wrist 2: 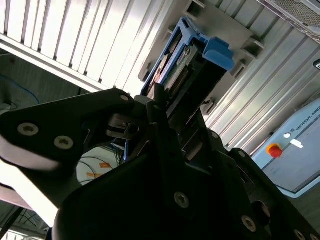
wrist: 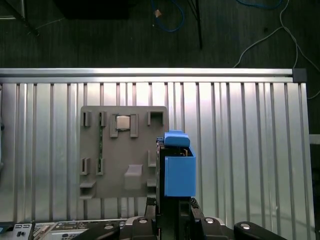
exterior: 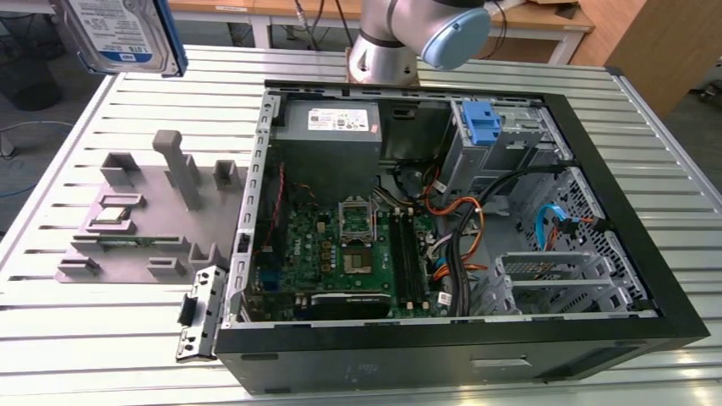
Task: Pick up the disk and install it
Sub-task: 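Pick up the disk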
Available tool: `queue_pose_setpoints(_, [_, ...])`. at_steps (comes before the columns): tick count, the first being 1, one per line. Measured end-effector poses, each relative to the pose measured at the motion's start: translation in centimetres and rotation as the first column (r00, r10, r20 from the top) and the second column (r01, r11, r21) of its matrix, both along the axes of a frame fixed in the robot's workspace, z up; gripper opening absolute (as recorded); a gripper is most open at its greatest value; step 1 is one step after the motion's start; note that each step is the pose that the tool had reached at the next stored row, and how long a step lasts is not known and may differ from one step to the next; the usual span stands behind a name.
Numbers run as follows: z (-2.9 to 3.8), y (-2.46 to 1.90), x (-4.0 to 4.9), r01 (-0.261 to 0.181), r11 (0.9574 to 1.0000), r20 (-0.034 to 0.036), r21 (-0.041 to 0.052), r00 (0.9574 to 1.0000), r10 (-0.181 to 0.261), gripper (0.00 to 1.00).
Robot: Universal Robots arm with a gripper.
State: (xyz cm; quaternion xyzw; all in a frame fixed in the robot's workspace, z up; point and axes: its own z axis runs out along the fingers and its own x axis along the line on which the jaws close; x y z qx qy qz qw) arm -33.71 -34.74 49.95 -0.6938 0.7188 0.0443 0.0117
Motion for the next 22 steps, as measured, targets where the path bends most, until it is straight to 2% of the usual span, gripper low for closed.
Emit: queue_pose_setpoints(22, [-0.09,0.00,1.65,0.000,1.0000,0.0000,0.0000,1.0000,0.000,0.35])
